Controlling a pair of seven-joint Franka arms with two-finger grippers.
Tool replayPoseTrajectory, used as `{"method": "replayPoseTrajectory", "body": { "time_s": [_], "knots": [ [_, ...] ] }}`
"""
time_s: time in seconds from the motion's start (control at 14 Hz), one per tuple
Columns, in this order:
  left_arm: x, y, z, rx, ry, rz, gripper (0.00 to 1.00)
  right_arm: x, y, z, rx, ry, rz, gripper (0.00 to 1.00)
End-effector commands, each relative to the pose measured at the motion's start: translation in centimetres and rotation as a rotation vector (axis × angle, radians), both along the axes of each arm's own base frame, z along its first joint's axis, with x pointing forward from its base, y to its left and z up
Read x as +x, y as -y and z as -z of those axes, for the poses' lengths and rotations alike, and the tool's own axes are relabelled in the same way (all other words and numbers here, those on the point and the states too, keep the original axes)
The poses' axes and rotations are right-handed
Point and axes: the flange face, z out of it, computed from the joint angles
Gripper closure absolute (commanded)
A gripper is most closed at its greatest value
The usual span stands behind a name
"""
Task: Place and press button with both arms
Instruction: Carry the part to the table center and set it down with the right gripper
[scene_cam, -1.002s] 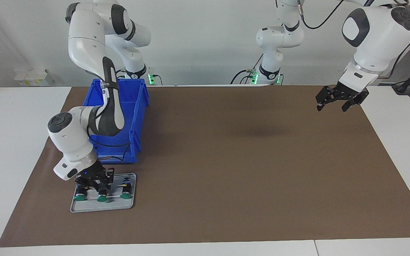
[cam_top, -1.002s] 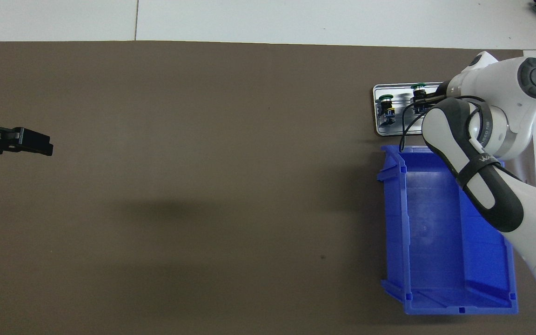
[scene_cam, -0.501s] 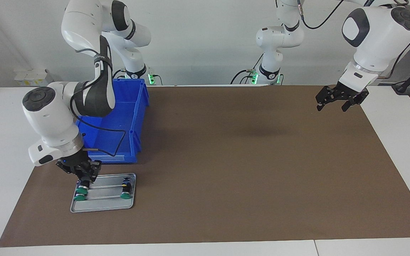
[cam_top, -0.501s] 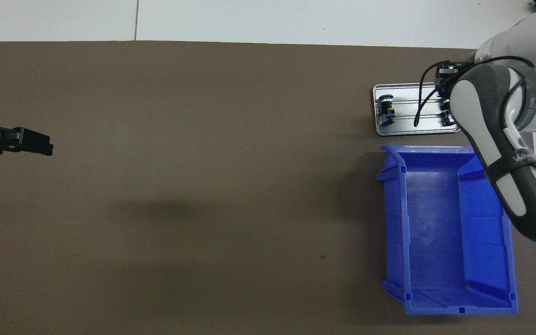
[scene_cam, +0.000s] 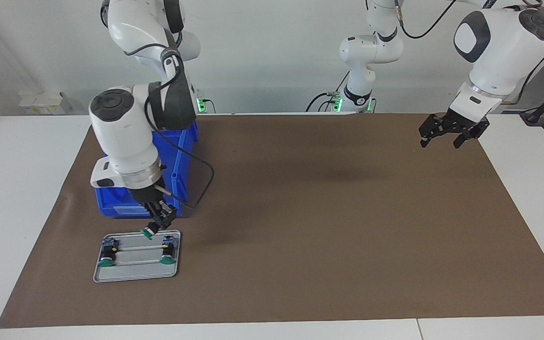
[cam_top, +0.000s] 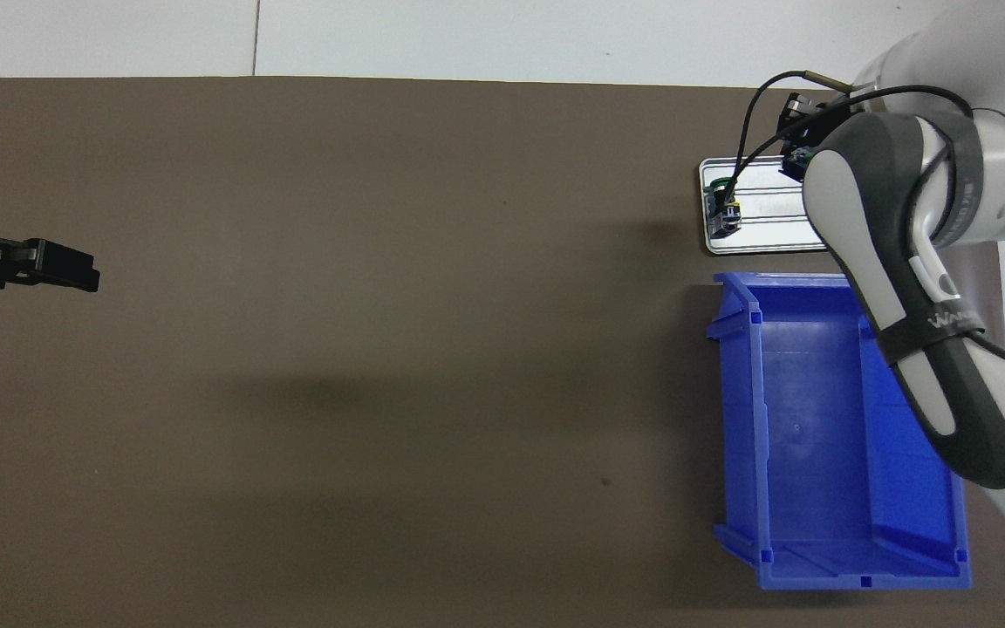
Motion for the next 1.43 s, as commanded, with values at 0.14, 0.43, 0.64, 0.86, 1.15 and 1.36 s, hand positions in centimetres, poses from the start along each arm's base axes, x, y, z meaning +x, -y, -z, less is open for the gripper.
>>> {"method": "replayPoseTrajectory", "body": {
  "time_s": [0.14, 0.43, 0.64, 0.86, 1.15, 1.36],
  "knots": [
    [-0.5, -0.2, 0.0, -0.012, 0.000, -0.001, 0.00, -4.4, -13.4, 0.3, 0.058, -0.010, 0.360, 1.00],
    [-0.6, -0.2, -0.1, -0.012, 0.002, -0.001, 0.00, -7.7, -22.7, 4.7, 0.087, -0.049, 0.589, 1.00],
    [-0.6, -0.2, -0.1, -0.012, 0.002, -0.001, 0.00, -9.9, -31.3, 10.3, 0.145, -0.023, 0.647, 1.00],
    [-0.6, -0.2, -0.1, -0.012, 0.002, -0.001, 0.00, -12.5, -36.8, 12.5, 0.266, -0.030, 0.651, 1.00],
    [-0.6, -0.2, -0.1, -0.012, 0.002, -0.001, 0.00, -15.8, -41.6, 12.8, 0.361, -0.017, 0.642, 1.00],
    [-0.6, -0.2, -0.1, -0.012, 0.002, -0.001, 0.00, -18.4, -43.5, 14.2, 0.341, -0.036, 0.638, 1.00]
  ]
}}
